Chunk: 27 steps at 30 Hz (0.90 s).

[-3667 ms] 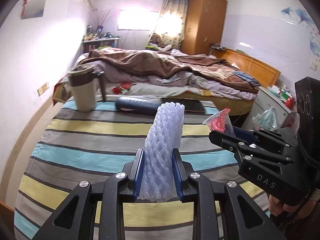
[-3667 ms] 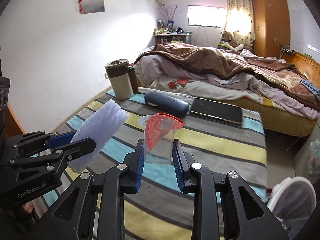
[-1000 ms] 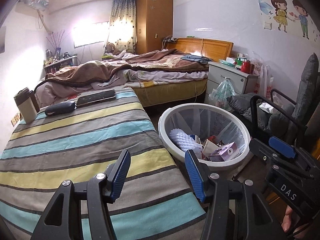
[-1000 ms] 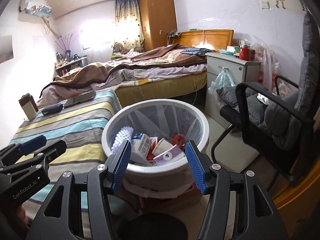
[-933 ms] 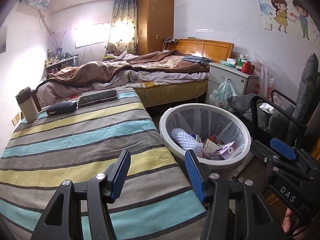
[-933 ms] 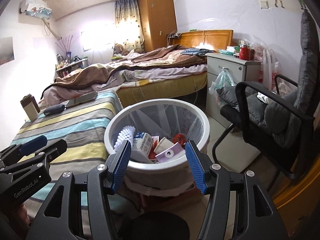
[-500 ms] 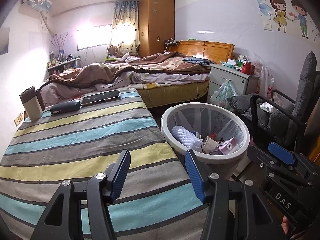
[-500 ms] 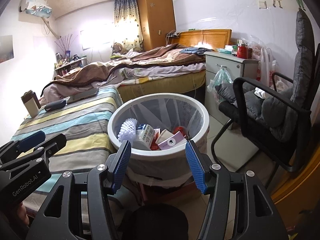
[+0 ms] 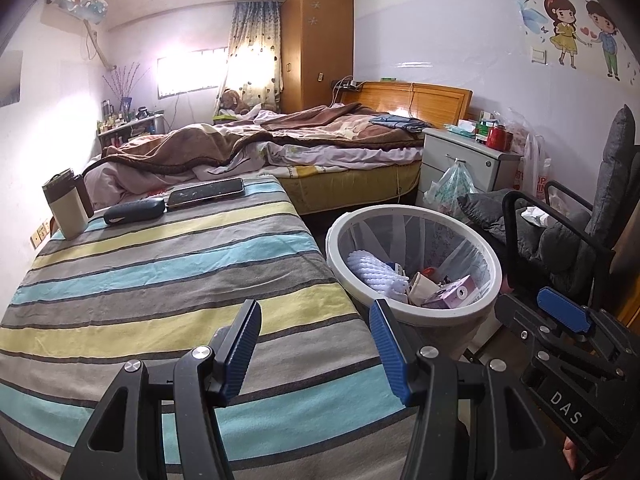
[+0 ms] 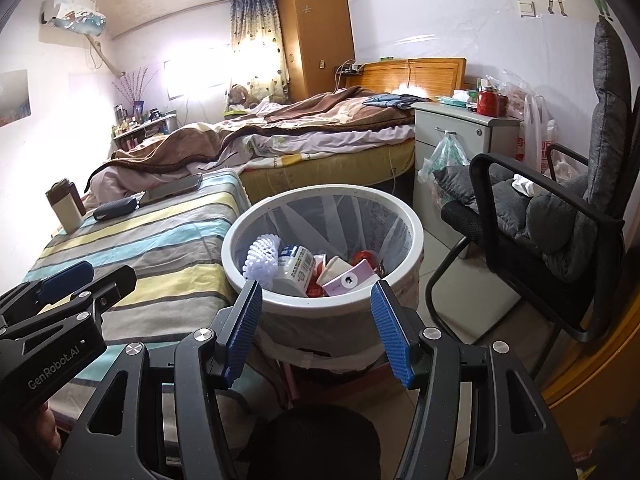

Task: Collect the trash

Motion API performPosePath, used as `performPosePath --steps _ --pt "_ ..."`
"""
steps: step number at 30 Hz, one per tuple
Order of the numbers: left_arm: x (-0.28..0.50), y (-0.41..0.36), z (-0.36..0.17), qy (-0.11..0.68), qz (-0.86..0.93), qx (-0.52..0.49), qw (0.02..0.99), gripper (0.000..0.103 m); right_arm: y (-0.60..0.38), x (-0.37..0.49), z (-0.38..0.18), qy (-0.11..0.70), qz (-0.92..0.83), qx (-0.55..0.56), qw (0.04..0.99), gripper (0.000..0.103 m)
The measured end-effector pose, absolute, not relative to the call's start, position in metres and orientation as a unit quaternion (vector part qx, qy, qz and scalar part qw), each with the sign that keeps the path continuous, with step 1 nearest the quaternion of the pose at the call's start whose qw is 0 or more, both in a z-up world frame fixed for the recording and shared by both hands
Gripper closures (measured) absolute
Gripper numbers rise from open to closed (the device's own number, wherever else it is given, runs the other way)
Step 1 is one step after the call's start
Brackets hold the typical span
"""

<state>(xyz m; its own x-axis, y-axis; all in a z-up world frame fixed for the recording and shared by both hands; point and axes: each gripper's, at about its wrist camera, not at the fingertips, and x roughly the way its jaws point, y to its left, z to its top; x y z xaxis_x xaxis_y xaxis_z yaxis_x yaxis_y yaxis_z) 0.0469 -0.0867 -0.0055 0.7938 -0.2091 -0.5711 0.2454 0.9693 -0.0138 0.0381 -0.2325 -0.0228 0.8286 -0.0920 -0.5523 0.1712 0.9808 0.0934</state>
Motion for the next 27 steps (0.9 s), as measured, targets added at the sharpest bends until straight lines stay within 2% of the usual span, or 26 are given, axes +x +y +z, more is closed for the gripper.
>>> performPosePath --steps 27 --pt "0.0456 -0.0874 -0.0037 0.297 -0.114 0.036 0.947 0.047 -0.2279 0.0370 -0.0205 0.284 -0.070 0.071 0.954 0.045"
